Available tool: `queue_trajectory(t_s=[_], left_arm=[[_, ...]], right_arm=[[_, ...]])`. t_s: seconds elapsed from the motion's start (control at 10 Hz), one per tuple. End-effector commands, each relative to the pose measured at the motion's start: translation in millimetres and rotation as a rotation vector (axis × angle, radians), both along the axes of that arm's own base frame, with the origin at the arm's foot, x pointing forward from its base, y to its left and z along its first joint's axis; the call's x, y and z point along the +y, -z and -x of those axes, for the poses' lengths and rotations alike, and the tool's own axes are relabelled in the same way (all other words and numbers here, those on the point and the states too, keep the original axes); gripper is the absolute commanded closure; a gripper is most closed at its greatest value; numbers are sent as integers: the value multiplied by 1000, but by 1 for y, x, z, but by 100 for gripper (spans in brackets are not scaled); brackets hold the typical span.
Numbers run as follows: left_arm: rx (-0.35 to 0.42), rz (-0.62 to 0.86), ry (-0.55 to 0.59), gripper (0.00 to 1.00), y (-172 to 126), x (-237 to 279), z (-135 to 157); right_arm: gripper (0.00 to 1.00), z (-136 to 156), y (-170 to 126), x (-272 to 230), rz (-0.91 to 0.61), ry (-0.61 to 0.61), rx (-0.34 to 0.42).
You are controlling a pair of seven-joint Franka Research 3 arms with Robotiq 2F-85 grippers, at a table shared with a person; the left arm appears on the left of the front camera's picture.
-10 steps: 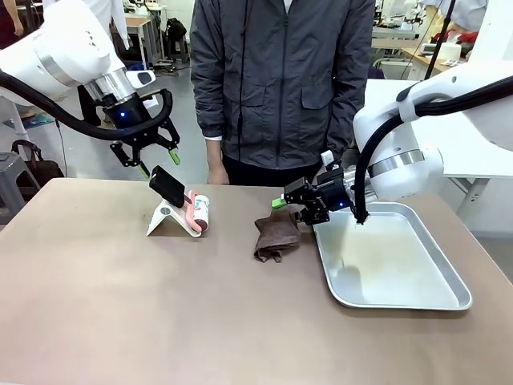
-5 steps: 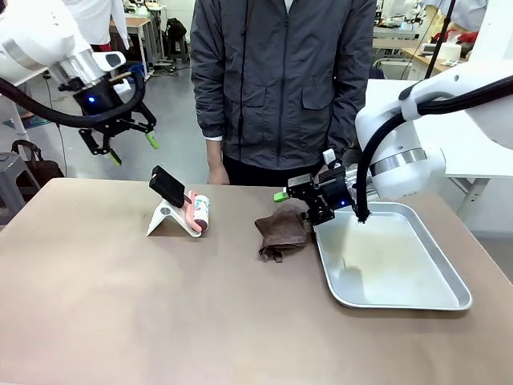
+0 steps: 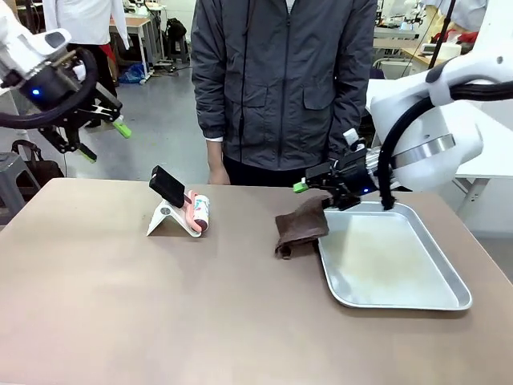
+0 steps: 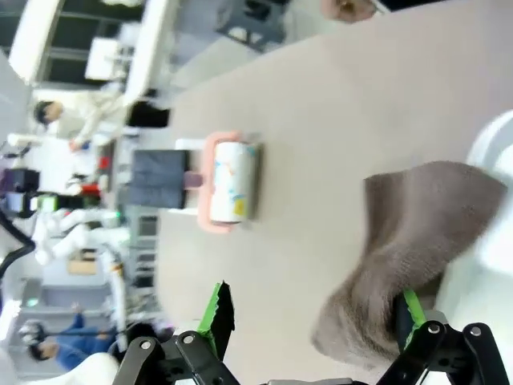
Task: Clean the surface of the table.
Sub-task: Return the Lint Roller and towel to their original positions.
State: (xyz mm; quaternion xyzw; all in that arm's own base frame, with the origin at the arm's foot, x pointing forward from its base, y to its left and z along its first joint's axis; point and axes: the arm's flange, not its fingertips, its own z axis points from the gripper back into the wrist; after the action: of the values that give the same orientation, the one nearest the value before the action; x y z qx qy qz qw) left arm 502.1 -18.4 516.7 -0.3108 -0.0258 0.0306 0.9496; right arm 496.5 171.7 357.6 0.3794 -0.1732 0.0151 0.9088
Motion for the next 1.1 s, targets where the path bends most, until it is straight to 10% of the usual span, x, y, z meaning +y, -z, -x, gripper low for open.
queue_trajectory(t_s=[0.0, 0.6, 1.0], left_arm=[[-58, 36, -8, 0, 7, 6, 22], [-45, 88, 42, 0, 9, 10, 29], [-128, 360, 187, 0, 18, 52, 95]], right_arm=[[0, 16, -29, 3, 214, 79, 0], [0, 44, -44, -17, -126, -194, 62], [0, 101, -45, -73, -397, -245, 86]])
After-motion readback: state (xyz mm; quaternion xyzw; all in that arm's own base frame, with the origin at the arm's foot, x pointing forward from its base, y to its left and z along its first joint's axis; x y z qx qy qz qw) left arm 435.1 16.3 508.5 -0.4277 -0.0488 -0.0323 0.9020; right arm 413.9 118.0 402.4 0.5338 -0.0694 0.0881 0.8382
